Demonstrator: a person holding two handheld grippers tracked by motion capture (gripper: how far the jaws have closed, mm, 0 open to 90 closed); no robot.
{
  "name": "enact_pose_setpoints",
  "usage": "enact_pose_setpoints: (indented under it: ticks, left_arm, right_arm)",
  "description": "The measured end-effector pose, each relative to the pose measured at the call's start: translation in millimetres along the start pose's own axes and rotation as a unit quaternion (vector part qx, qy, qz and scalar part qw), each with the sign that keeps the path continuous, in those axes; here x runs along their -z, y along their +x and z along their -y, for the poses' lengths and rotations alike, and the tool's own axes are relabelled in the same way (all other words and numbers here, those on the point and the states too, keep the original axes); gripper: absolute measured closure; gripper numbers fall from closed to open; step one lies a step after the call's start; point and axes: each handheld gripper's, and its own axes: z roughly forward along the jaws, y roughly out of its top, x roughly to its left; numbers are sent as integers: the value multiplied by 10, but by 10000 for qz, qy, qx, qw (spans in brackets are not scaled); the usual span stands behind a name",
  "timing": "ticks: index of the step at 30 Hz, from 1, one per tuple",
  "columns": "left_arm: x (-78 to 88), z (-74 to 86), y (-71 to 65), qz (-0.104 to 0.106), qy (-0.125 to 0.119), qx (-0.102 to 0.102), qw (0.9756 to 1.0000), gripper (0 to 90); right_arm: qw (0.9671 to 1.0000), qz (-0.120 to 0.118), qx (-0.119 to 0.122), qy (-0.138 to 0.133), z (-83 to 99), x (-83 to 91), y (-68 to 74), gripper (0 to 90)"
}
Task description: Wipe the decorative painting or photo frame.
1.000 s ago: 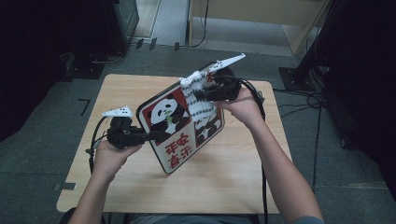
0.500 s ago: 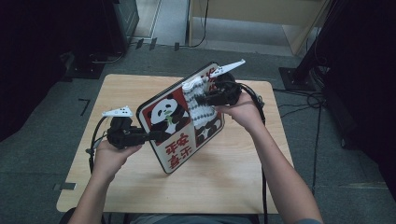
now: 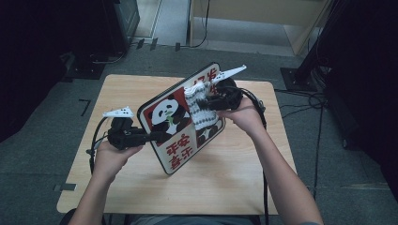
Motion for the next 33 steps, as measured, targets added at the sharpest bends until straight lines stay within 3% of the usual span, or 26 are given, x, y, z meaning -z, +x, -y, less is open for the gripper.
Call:
enact_pose_setpoints:
  ticks: [33]
  left_arm:
    - [1, 1, 2, 8, 5, -3, 10000, 745]
  right_arm:
    - [9998, -180, -80, 90, 331, -173, -35, 749]
